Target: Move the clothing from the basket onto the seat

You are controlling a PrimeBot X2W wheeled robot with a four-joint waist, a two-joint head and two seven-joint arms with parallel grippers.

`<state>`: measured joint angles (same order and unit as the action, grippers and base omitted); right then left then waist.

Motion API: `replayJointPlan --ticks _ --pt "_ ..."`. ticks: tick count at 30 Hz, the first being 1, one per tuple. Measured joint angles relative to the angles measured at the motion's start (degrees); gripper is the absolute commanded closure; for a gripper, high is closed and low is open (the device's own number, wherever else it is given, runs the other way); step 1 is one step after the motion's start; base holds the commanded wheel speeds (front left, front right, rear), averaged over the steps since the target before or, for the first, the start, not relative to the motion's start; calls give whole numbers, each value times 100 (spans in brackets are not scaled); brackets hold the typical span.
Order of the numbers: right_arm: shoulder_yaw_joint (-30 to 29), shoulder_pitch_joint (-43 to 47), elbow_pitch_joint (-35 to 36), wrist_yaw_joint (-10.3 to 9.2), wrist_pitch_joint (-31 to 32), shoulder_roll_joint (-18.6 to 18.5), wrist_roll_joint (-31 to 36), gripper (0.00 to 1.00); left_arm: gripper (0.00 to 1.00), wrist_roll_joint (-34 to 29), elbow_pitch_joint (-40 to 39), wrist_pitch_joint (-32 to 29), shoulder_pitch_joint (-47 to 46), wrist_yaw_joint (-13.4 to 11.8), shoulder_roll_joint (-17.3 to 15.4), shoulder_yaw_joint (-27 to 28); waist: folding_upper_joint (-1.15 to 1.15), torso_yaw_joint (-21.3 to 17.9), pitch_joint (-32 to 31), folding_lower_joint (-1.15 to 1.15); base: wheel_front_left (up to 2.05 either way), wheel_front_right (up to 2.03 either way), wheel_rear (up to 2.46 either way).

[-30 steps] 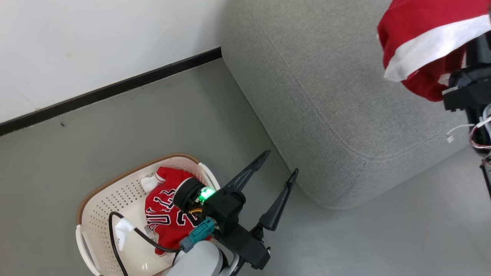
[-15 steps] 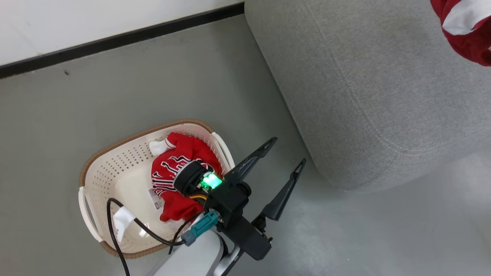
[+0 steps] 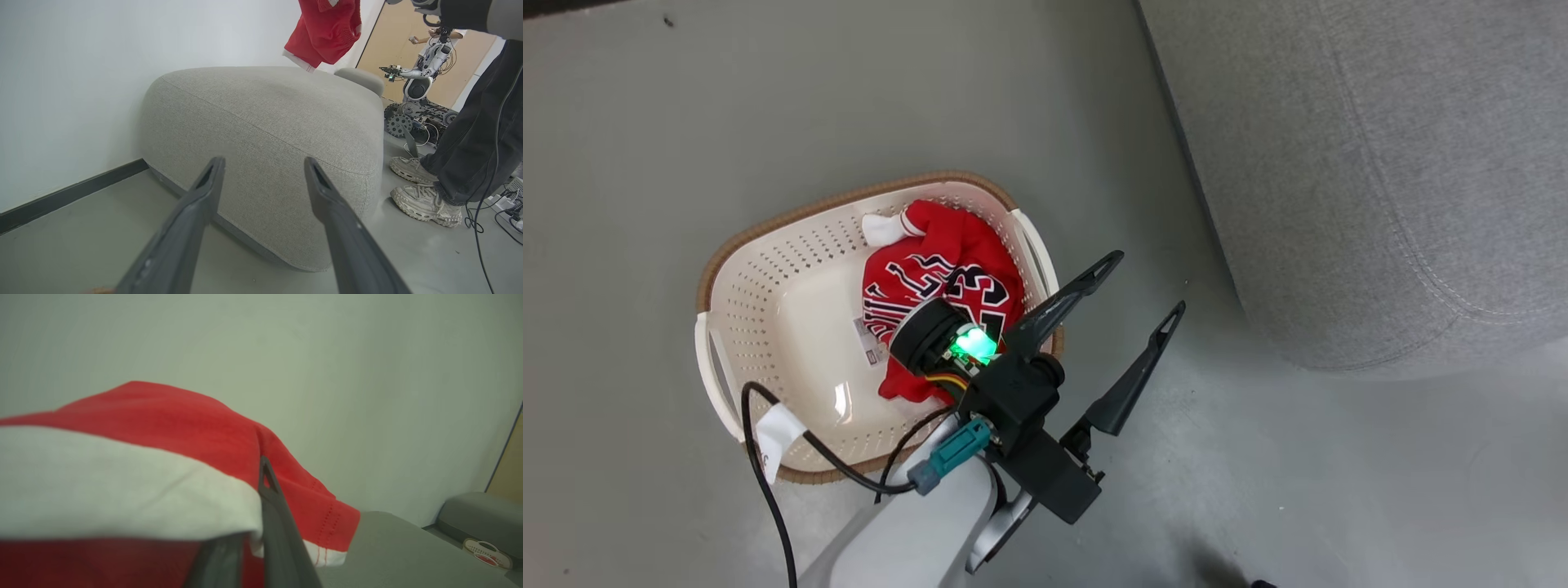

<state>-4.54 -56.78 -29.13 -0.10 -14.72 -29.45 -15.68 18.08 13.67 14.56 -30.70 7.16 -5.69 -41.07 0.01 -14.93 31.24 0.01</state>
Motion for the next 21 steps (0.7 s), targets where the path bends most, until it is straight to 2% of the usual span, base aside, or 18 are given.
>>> replayJointPlan --ticks 5,12,16,21 --pt "-147 -183 -87 -101 0 -257 13 100 0 0 -3 0 -108 0 -23 -29 0 154 268 0 0 0 0" --pt "-414 -202 -409 -249 0 -388 1 100 0 0 -9 0 -303 0 -54 -42 0 352 560 0 0 0 0" --pt "-410 -52 -714 -247 0 -313 -43 100 0 0 -22 0 -374 0 -73 -29 0 427 688 0 0 0 0" --pt "-367 249 -953 -207 0 -5 -162 100 0 1 -22 0 -438 0 -85 -29 0 466 801 0 0 0 0"
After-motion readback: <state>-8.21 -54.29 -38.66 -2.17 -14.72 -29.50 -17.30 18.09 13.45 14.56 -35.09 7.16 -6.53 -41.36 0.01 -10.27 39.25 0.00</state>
